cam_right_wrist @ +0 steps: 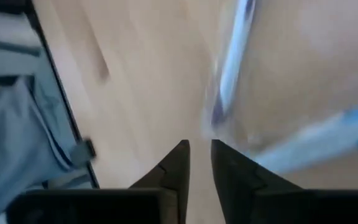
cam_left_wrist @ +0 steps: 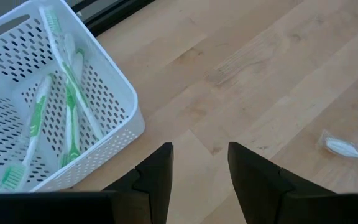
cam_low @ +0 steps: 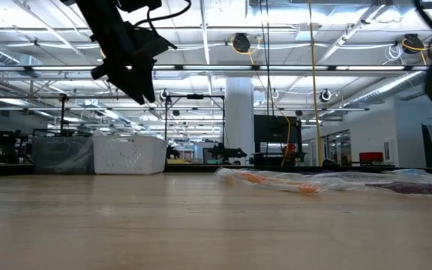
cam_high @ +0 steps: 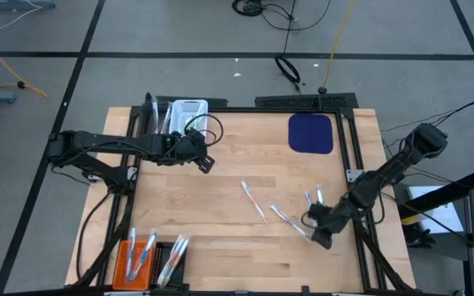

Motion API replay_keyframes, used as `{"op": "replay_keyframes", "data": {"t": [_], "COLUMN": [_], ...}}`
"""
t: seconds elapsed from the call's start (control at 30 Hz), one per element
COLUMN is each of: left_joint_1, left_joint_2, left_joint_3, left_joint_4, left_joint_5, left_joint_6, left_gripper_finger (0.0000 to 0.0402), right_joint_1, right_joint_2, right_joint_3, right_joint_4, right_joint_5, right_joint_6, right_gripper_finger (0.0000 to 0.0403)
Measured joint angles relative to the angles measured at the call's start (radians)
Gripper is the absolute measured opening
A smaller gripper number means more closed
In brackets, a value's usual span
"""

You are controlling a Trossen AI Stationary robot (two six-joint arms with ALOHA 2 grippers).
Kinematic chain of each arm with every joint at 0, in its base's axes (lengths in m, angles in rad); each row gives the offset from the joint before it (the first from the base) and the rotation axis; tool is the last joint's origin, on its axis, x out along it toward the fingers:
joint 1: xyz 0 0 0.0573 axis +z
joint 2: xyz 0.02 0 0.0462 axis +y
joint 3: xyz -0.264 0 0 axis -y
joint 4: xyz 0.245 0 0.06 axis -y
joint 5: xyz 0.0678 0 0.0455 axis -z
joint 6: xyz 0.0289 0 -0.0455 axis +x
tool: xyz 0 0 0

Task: Pick & Place Toothbrushes
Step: Put the blue toothbrush into the orange bin

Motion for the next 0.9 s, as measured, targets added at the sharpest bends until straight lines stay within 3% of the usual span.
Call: {"op": "replay_keyframes", "data": {"t": [0.07,0.2,0.3,0.43,0.57,0.77,0.9], "left_joint_1": [0.000,0.003,0.003,0.003,0.001,-0.003,-0.003], "left_joint_2": [0.000,0.000,0.000,0.000,0.000,0.000,0.000], "left_joint_3": [0.000,0.000,0.000,0.000,0.000,0.000,0.000], "left_joint_4": [0.002,0.004,0.004,0.004,0.004,0.003,0.003], "left_joint_5": [-0.006,-0.007,-0.007,-0.007,-0.007,-0.006,-0.006], "left_joint_6": [0.000,0.002,0.014,0.026,0.026,0.027,0.019], "left_gripper_finger": [0.0157,0.0157,0.0157,0.0157,0.0157,0.0157,0.0157], "right_joint_1": [-0.048,-0.134,-0.165,-0.183,-0.141,-0.026,-0.006], "right_joint_2": [-0.038,-0.135,-0.212,-0.349,-0.429,-0.425,-0.403], "right_joint_3": [0.000,0.000,0.000,0.009,0.067,0.235,0.234], "right_joint_4": [0.002,0.016,0.115,0.130,-0.192,-0.577,-0.619], "right_joint_5": [-0.004,-0.122,-0.155,0.015,0.108,0.303,0.342], "right_joint_6": [-0.039,-0.038,-0.006,-0.062,0.019,0.120,0.107], "right_gripper_finger": [0.0044,0.0016,0.0003,0.0001,0.0001,0.0000,0.0000]}}
